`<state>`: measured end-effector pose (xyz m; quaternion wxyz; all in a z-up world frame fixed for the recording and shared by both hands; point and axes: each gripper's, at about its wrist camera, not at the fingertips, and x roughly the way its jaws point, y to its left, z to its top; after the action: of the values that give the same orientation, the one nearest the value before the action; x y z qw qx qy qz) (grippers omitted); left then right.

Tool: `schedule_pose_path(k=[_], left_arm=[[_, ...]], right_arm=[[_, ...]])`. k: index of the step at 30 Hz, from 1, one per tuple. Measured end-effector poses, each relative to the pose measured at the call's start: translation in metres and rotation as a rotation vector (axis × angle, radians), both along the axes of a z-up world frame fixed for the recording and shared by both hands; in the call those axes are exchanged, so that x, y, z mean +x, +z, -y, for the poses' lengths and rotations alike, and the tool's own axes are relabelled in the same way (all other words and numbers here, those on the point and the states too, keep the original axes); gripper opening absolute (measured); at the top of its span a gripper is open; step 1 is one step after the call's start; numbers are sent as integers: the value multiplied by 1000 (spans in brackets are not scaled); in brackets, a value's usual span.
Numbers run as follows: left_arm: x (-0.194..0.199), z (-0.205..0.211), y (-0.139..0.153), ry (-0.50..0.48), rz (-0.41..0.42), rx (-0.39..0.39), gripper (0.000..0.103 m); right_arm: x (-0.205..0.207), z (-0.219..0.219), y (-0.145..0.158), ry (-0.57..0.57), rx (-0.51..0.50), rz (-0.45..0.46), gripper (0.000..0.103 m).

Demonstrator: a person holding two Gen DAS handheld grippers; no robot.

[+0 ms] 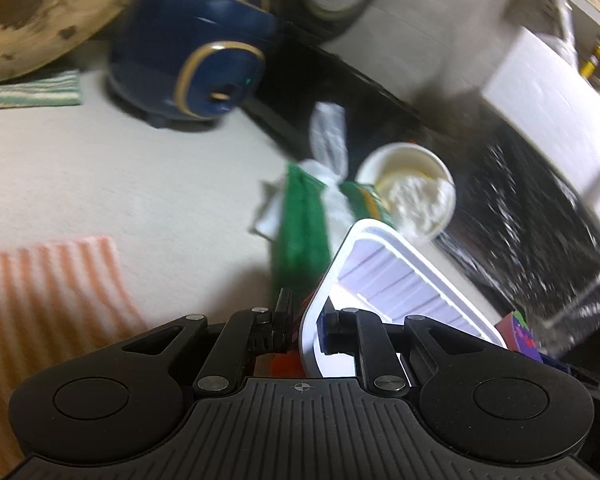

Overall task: Collect trash
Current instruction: 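Carry the sponge with the right gripper while the left carries the tray to the bin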

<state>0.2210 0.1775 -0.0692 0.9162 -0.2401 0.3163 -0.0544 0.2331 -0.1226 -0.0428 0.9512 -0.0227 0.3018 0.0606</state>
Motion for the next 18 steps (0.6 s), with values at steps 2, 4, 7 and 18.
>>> schedule_pose_path(k=[2, 4, 7, 18], left_arm=[[-1, 18, -3, -13, 7, 1, 16], [1, 41, -8, -18, -19, -11, 16], [6, 89, -17, -107, -60, 27, 16], [3, 174, -129, -189, -426, 284, 16]], right_arm=[[-1, 19, -5, -33, -5, -17, 67], [-6, 37, -9, -65, -6, -28, 67], [-26, 68, -13, -92, -31, -28, 67], [-72, 149, -56, -167, -27, -151, 67]])
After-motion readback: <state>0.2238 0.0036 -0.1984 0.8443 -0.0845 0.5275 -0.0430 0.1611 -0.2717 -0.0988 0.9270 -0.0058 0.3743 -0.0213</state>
